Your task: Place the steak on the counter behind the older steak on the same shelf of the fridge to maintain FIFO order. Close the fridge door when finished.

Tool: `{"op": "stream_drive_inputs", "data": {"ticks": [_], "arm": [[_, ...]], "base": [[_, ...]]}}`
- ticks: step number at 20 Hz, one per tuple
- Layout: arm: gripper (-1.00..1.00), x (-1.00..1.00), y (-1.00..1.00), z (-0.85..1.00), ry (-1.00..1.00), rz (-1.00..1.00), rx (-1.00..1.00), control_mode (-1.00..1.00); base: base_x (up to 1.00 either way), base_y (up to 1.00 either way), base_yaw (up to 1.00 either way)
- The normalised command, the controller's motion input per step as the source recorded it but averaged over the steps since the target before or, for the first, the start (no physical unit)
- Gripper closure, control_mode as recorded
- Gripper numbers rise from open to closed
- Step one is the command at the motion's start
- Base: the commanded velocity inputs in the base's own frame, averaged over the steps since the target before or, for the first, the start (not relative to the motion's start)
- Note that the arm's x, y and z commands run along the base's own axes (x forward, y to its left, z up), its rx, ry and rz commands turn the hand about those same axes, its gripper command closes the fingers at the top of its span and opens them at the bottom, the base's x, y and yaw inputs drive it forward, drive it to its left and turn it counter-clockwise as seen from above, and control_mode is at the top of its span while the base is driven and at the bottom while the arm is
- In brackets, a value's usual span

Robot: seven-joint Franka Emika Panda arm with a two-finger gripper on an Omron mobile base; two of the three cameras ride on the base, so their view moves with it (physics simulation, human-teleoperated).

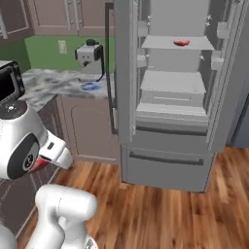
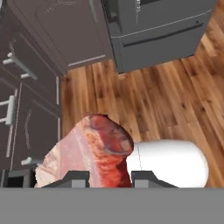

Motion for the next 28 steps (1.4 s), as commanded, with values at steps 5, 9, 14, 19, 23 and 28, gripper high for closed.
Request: {"op": "stream_drive_inputs", "data": {"ticks": [5,9,14,19,23,28], "arm": [[1.00,0.00,0.00,0.00,0.00,0.00,0.00,1.00],[1.00,0.00,0.00,0.00,0.00,0.00,0.00,1.00],[1.00,0.00,0.00,0.00,0.00,0.00,0.00,1.00],[1.00,0.00,0.00,0.00,0.00,0.00,0.00,1.00],[1.00,0.00,0.00,0.00,0.00,0.00,0.00,1.00],[1.00,0.00,0.00,0.00,0.00,0.00,0.00,1.00]], "base": [[0.12,-1.00,-0.04],[0.46,-0.90,-0.06],[0.77,-0.34,-0.09],[0.85,-0.11,-0.10],[0.78,-0.13,-0.05],[0.54,-0.47,0.00]]}}
